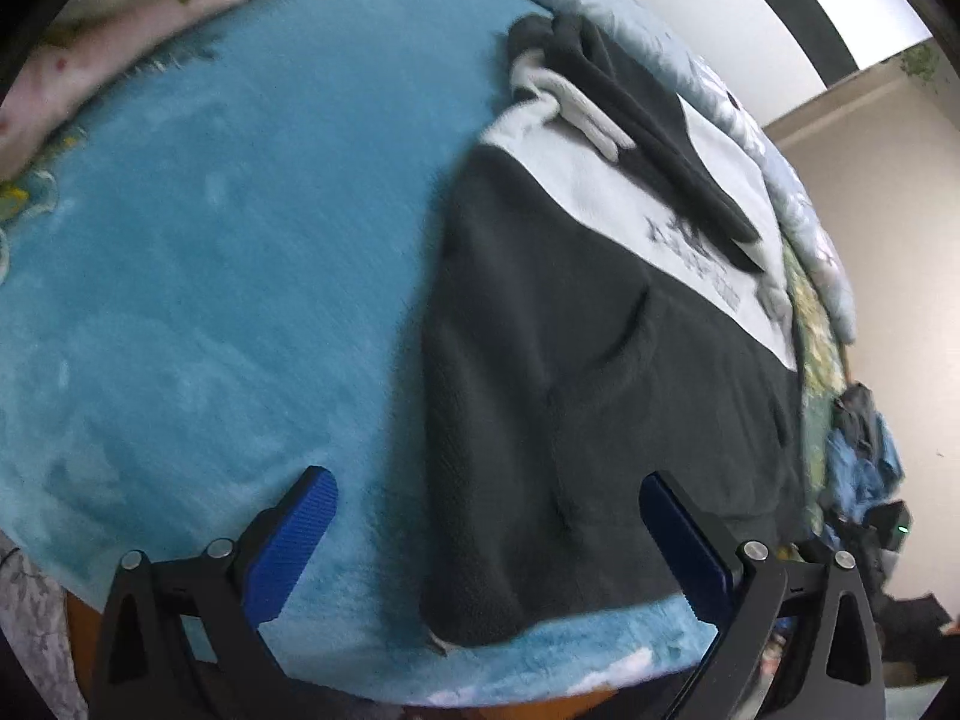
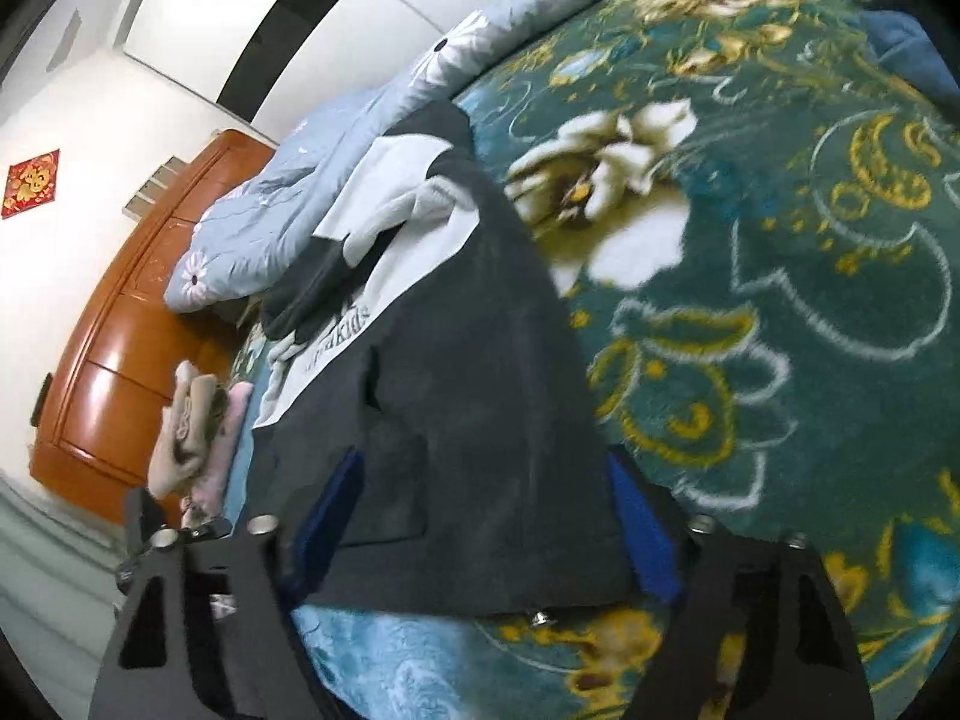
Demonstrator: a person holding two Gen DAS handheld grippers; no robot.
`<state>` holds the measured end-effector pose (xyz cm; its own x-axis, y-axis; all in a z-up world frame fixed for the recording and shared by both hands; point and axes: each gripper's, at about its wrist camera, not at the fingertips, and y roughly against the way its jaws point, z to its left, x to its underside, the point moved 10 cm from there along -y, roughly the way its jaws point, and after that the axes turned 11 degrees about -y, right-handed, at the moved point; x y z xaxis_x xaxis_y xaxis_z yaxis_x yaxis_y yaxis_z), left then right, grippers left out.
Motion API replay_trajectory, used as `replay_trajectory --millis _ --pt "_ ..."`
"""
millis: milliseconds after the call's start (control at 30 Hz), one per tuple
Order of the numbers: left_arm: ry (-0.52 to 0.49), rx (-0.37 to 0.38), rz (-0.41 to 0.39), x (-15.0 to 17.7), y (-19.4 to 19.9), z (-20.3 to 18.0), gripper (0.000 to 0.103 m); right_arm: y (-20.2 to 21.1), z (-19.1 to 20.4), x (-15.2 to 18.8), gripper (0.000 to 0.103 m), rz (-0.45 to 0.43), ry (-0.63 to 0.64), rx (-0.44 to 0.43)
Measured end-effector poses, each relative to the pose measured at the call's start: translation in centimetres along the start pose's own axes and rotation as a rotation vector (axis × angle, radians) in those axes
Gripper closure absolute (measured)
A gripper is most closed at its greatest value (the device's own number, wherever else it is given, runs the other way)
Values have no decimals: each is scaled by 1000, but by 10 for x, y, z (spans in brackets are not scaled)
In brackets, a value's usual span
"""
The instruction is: Fold clothes
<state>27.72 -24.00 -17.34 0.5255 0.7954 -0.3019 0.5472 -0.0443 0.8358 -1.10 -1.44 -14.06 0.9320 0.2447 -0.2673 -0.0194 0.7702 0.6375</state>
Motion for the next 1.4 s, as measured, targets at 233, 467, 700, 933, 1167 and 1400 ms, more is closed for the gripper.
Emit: replay_trajectory --millis 233,467,700,933,1167,1400 --pt "18 115 29 9 1 -10 20 7 -5 4 59 35 -45 -83" --pt "66 188 44 12 -1 -8 58 1 -15 -4 64 52 -97 -96" --pt "56 192 17 13 -1 -9 58 -2 -8 4 67 79 -76 -115" --pt "110 207 -49 12 10 -1 89 4 -5 5 85 77 -116 -176" --pt "144 399 -166 -33 49 -14 92 26 38 -22 88 41 -121 -351" --pt "66 410 -253 -120 76 -39 92 26 93 -84 88 1 -125 -475"
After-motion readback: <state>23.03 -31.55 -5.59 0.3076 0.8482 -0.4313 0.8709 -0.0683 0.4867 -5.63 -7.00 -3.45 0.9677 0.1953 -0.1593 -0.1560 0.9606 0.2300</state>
